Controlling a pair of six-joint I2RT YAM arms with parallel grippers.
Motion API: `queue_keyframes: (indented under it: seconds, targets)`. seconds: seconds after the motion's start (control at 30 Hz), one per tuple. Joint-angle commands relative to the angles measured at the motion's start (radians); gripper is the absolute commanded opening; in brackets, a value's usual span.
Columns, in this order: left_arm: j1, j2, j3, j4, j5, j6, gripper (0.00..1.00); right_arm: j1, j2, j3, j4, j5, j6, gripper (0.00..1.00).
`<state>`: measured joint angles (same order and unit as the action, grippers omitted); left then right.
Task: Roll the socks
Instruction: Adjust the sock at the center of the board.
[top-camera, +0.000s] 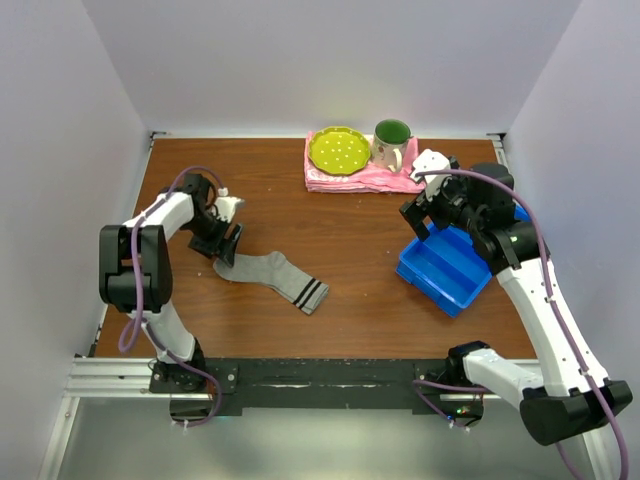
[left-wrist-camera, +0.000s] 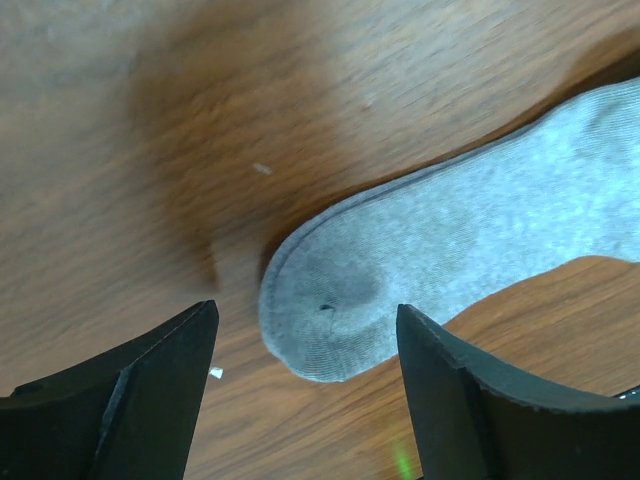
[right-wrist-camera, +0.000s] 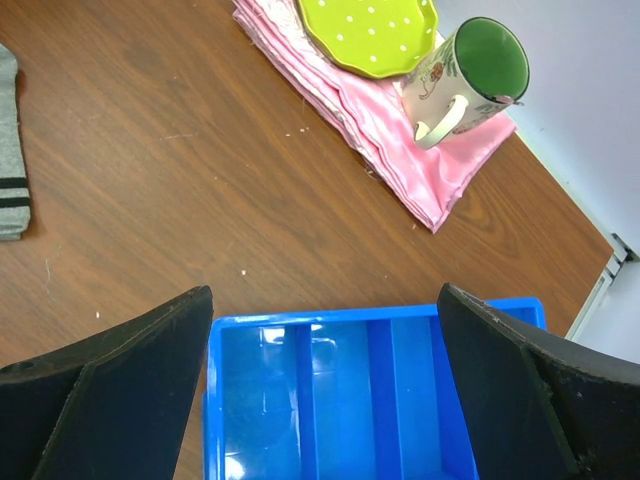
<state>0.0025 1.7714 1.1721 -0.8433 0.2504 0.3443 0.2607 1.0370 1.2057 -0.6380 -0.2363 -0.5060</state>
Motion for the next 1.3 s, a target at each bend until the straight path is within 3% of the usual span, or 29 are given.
queue_keyframes:
  seconds: [0.0,0.3,0.53,0.67,0.9,1.1,1.27]
  targets:
    - [0.031,0.010,-0.017,0.024,-0.011,0.004,0.76,0.003,-0.020,0.009,-0.002,-0.015,-0.008,0.99]
    - [0.037,0.036,-0.028,0.016,-0.011,0.015,0.51,0.002,-0.031,0.005,-0.003,-0.006,-0.006,0.99]
    - [0.037,0.059,0.001,0.004,-0.025,0.015,0.14,0.002,-0.031,0.003,0.001,-0.012,0.001,0.99]
    - [0.037,0.097,0.076,-0.005,-0.040,0.015,0.01,0.003,-0.031,0.011,0.006,-0.014,0.009,0.99]
    - [0.005,0.264,0.332,-0.004,-0.132,0.007,0.00,0.002,-0.025,0.018,0.020,-0.009,0.023,0.99]
    - [-0.140,0.477,0.639,0.007,-0.296,0.024,0.00,0.003,-0.023,0.028,0.037,0.011,0.037,0.99]
    - [-0.252,0.673,0.981,0.000,-0.390,0.061,0.00,0.005,-0.017,0.015,0.054,0.029,0.037,0.99]
